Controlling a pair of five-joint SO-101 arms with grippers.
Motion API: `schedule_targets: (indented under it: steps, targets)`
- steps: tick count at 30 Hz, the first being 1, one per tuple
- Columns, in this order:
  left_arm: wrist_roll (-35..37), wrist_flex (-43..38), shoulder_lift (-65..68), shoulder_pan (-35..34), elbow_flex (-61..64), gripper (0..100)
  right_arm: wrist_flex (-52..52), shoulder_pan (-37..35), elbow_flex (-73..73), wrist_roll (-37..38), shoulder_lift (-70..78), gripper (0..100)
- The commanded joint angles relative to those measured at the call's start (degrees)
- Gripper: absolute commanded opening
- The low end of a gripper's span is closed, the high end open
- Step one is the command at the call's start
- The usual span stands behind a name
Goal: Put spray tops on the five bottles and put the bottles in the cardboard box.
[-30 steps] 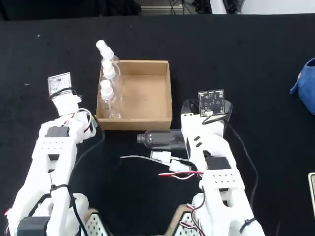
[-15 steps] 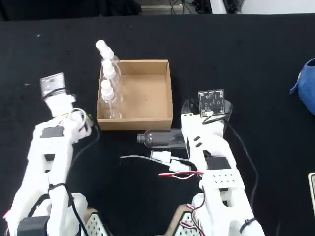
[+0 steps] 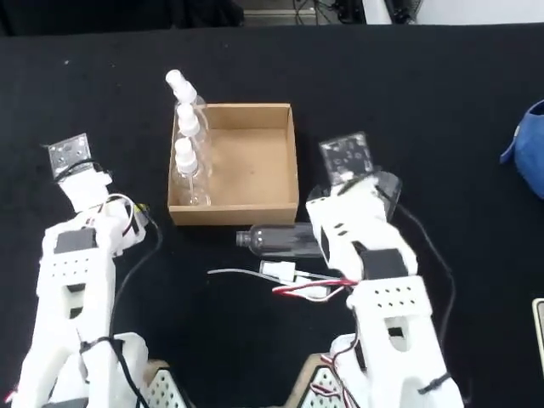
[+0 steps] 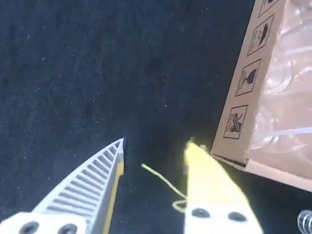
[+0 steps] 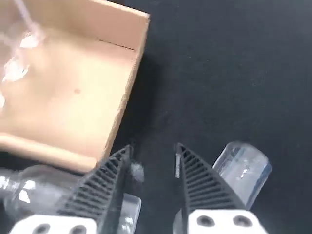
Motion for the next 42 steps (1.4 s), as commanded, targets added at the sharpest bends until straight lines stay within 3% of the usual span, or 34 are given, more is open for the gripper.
schedule_targets:
  steps: [1, 4, 10, 15, 19, 23, 26, 31, 42]
  targets:
    - [0.4, -3.2, -4.5, -1.5, 1.8, 9, 12.0, -1.4, -10.3, 7.6, -2.2, 13.0]
    - [0.4, -5.5, -6.1, -2.6, 4.4, 3, 22.2, -1.4, -15.5, 12.1, -2.1, 13.1]
    - [0.9, -8.2, -9.0, -6.1, 7.1, 3, 37.1, -0.4, -18.7, 24.3, 0.7, 13.2]
    - [1.0, -11.0, -10.0, -6.3, 9.9, 3, 37.8, 10.5, -24.9, 28.0, 7.3, 13.2]
    - [1.0, -15.7, -10.0, -5.9, 12.8, 3, 37.9, 18.4, -35.6, 21.7, 17.6, 13.2]
    - [1.0, -20.4, -10.0, -5.9, 15.7, 3, 39.7, 21.5, -46.6, 19.5, 30.5, 13.2]
    - [1.0, -22.0, -10.0, -5.9, 16.6, 3, 44.7, 22.7, -54.5, 9.9, 40.3, 13.2]
    - [1.0, -22.0, -10.0, -5.8, 16.6, 3, 47.9, 22.2, -63.3, -2.4, 51.0, 20.5]
    - [0.5, -21.6, -9.9, -2.9, 16.7, 3, 44.3, 14.7, -63.5, -12.6, 56.9, 22.3]
